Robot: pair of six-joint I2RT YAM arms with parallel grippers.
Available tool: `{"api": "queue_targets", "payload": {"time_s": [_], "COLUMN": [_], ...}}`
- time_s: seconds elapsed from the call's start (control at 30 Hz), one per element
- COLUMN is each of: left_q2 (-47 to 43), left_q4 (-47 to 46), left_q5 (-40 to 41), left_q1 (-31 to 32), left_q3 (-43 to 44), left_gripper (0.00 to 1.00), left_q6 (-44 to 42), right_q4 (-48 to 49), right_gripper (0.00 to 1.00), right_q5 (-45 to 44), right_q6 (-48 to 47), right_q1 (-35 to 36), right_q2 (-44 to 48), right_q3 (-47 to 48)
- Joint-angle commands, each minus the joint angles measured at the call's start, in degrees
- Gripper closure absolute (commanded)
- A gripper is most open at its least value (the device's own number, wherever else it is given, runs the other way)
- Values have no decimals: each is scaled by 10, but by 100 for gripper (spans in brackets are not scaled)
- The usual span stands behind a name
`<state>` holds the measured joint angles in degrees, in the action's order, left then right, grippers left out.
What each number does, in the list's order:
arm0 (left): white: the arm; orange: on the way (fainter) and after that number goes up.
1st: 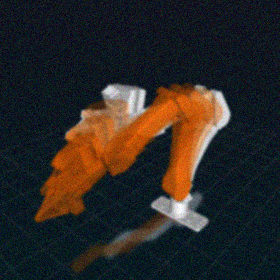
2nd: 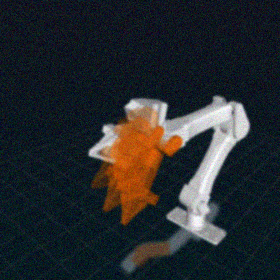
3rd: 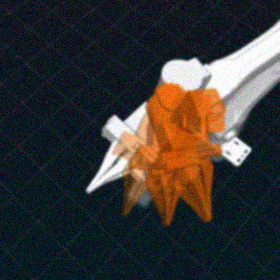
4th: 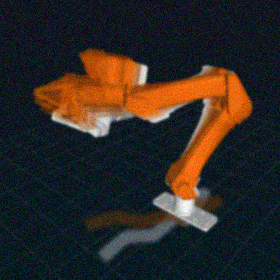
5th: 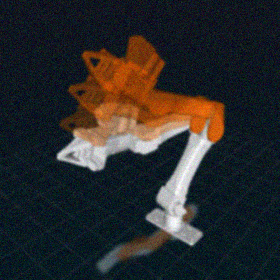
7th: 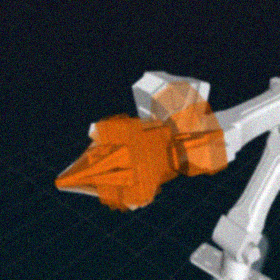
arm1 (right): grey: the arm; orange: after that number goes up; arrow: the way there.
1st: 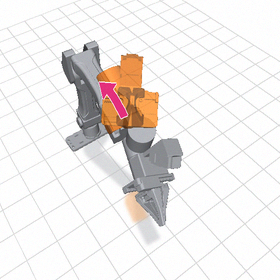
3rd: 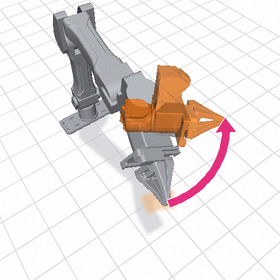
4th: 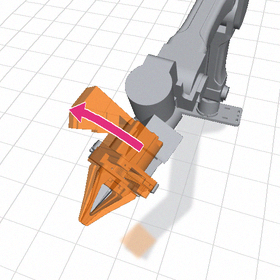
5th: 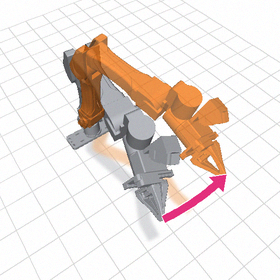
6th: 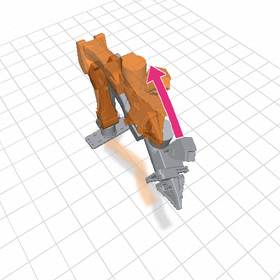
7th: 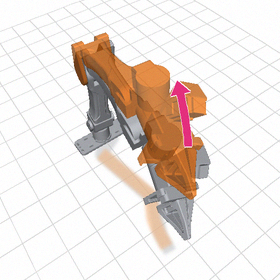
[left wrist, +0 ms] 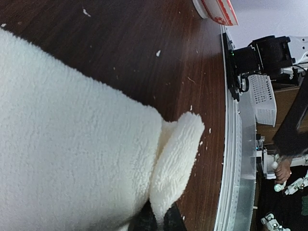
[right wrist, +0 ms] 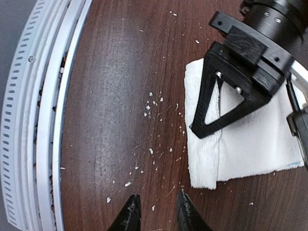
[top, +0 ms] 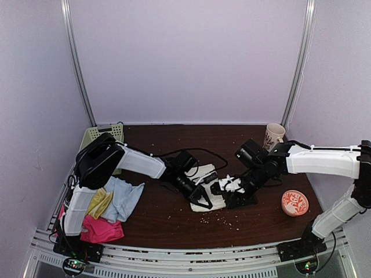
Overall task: Roll the towels
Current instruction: Roll the towel at the center of the board.
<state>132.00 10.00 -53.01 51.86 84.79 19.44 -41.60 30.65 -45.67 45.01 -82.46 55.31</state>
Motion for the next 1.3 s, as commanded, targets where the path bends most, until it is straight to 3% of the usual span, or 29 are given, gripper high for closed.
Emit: {"api": "queue_targets", "payload": {"time_s": [0.0,0.3,0.4,0.57,0.63,0.73,0.8,0.9,1.1,1.27], "left_q2": [27,37,38,40,38,11,-35,-115,-214,-326], "left_q4": [16,-8,-7,-2,2,1,-16,-38,-130,-190], "left_q5": [41,42,42,44,44,56,92,179,265,332], "left_q1": [-2,-3,-2,-3,-2,-3,-6,-13,-74,-76], "left_q3": [-4,-10,-9,-8,-6,-13,-45,-99,-247,-326], "left_gripper": [98,98,98,97,94,81,70,61,58,58], "left_q6": [34,58,56,46,41,16,-6,-22,33,13], "right_q4": [106,241,246,241,236,204,180,145,50,-57], "right_gripper": [70,64,65,70,78,91,94,96,96,98], "right_q5": [-102,-187,-197,-202,-198,-186,-170,-142,-48,50], "right_q6": [7,-16,-27,-28,-29,-35,-36,-33,-5,11], "right_q1": [54,71,72,72,72,72,71,70,58,9], "right_q2": [-36,-101,-124,-148,-156,-175,-181,-183,-208,-274], "right_q3": [-10,-44,-50,-52,-48,-35,-29,-26,19,111]}}
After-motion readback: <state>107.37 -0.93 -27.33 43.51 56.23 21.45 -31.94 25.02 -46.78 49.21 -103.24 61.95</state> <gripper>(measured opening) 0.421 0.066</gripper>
